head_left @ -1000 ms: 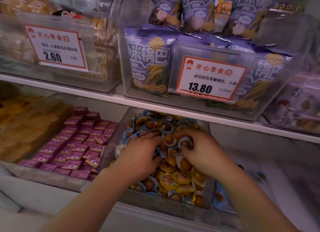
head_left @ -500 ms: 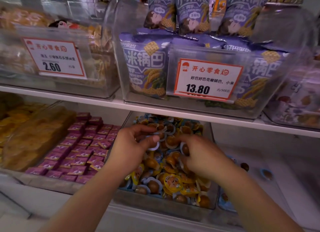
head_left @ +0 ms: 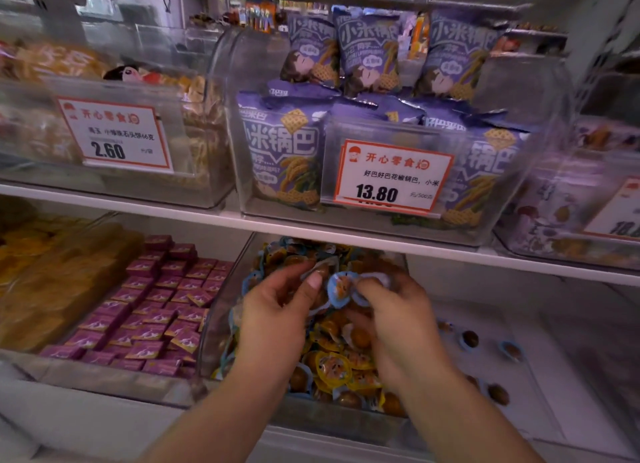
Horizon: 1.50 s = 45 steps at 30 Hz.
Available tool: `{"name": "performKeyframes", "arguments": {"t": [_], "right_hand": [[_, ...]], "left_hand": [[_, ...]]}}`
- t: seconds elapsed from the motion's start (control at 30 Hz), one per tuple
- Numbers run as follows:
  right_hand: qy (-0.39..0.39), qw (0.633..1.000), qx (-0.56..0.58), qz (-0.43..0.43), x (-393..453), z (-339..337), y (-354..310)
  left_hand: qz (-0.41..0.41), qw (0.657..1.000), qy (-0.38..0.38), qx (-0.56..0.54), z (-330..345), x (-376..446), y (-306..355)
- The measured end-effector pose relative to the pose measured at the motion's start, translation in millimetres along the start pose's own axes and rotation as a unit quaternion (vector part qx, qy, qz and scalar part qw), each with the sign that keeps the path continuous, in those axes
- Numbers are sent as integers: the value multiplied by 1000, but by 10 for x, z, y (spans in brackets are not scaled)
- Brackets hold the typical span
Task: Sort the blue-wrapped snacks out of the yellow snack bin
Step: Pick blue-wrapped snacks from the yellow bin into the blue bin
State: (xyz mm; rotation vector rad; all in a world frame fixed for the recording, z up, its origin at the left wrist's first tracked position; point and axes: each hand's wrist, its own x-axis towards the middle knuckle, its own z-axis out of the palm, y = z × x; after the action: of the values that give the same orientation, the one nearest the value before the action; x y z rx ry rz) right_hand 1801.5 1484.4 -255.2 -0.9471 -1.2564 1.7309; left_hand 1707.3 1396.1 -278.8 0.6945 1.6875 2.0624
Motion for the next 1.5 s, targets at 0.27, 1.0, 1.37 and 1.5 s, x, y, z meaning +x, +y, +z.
{"name": "performKeyframes", "arguments": {"t": [0.27,1.0,1.37,1.5], "right_hand": [[-13,917,337,212,-388,-74,-194],[68,992,-48,90,597,-1874,-225],[-111,838,-411,-343,-368,-775,-58],[-214,773,-518,-299,-104,-42,62]], "left_hand": [[303,898,-73,311,308,-411,-11],[222,916,-105,317,-15,-282,-3],[115,968,107,196,-833,-448,139],[94,972,111,185,-926,-372,107]]}}
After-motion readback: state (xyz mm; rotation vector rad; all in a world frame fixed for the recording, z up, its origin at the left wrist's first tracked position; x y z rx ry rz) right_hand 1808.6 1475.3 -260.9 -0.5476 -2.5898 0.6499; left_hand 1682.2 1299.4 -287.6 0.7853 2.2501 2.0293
